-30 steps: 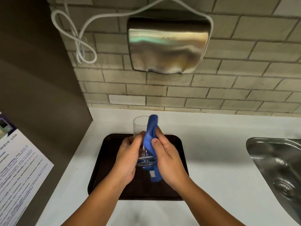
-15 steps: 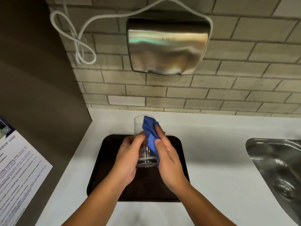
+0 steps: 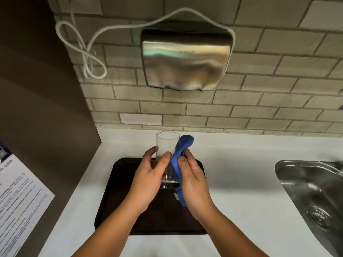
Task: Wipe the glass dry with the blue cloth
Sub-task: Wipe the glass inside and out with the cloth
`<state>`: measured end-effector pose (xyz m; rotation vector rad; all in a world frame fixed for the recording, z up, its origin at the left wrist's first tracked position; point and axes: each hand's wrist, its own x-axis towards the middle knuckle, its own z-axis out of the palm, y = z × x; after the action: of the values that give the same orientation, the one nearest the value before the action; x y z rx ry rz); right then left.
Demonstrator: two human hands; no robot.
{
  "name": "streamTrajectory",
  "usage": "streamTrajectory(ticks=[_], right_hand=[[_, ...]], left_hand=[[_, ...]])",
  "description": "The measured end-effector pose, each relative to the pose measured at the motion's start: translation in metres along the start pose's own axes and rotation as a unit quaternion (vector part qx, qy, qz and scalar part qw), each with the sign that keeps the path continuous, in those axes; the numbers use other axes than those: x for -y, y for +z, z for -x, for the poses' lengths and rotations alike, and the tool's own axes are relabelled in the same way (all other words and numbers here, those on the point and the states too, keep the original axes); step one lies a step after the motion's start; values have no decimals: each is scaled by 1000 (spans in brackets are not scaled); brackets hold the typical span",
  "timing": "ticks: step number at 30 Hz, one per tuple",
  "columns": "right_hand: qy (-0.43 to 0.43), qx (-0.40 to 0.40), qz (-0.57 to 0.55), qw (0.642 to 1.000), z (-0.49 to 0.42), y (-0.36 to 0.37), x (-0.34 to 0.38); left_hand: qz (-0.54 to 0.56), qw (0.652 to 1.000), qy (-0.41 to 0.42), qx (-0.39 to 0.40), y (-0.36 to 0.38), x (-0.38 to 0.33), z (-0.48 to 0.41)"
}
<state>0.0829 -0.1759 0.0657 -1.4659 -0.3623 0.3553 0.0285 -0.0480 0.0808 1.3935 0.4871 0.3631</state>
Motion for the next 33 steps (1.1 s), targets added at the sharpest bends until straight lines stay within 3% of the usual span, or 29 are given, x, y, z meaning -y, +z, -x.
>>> streamTrajectory(ticks=[4,8,12,14,18,20,24,29,33], right_hand=[[-13,25,11,1000,7,-1,1],[-109,28,143,983,21,5,-1],[-21,17,26,999,12,3,9],[-10,25,19,999,7,2,10],[-124,50,192,972,19,7,14],[-120,52,166,977,16,4,14],[1,12,-1,1000,8,1,17],[-82,49,132,987,20,12,24],[-47,18,-3,999,4,2,24]], left_hand=[[50,998,-32,15,-7,0,-3],[15,998,-62,-15,-10,5,-10],[48,997,-60,-18,-9,7,-8],[39,997,-57,-25,-9,6,-7],[7,998,-57,-30,-5,2,-9],[22,998,-53,-24,-5,3,-8],[71,995,-62,-7,-8,5,-1],[52,996,-65,-10,-7,4,2],[106,990,-93,4,-6,2,3]])
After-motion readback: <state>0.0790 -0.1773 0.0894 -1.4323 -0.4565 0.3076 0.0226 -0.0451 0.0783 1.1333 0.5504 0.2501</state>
